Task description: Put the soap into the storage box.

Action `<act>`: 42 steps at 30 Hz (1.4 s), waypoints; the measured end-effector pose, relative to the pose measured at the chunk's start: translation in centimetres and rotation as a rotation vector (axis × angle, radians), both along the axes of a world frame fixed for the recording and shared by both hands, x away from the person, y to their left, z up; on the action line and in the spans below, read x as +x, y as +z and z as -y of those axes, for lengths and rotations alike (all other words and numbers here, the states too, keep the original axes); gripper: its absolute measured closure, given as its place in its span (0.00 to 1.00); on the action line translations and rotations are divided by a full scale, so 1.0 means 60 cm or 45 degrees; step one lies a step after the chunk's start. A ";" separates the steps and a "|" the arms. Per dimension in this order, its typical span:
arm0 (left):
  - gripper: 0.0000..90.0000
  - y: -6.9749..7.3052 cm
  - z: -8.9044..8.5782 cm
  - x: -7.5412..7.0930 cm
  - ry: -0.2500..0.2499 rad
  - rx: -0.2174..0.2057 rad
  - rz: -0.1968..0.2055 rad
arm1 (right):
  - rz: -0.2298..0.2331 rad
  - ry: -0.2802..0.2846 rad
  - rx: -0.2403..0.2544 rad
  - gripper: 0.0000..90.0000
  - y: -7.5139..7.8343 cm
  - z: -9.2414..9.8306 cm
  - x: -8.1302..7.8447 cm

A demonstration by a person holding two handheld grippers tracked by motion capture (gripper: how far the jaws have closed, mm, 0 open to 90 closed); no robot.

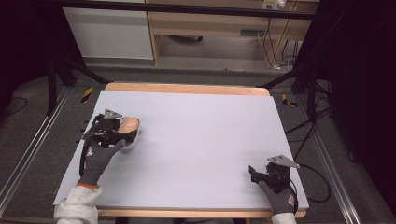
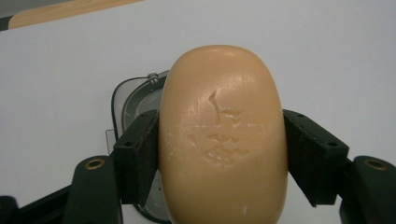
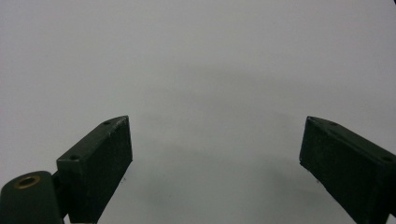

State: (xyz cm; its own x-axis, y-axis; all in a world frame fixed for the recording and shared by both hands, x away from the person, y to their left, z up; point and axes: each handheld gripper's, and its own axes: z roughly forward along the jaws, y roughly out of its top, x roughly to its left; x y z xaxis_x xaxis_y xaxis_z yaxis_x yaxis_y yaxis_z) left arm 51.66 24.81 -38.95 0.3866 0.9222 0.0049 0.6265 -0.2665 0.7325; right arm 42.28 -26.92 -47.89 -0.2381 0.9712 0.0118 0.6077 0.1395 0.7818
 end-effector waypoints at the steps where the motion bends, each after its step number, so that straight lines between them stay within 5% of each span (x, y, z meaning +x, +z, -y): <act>1: 0.35 -0.002 -0.001 0.003 0.006 0.002 -0.003 | 0.002 0.002 -0.002 0.11 0.000 0.000 0.000; 18: 0.35 -0.051 -0.010 0.038 0.062 0.024 -0.072 | -0.004 0.002 0.002 0.11 -0.001 -0.001 0.000; 42: 0.34 -0.062 -0.007 0.036 0.074 0.000 -0.062 | -0.005 0.010 -0.002 0.10 -0.002 -0.001 0.001</act>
State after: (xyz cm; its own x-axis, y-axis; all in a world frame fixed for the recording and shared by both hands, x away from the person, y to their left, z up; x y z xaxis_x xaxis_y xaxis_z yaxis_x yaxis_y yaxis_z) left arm 53.84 25.22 -42.64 0.3325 0.9430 -0.0125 0.6757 -0.2290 0.7007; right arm 42.33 -26.84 -47.99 -0.2461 0.9692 0.0109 0.6096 0.1460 0.7791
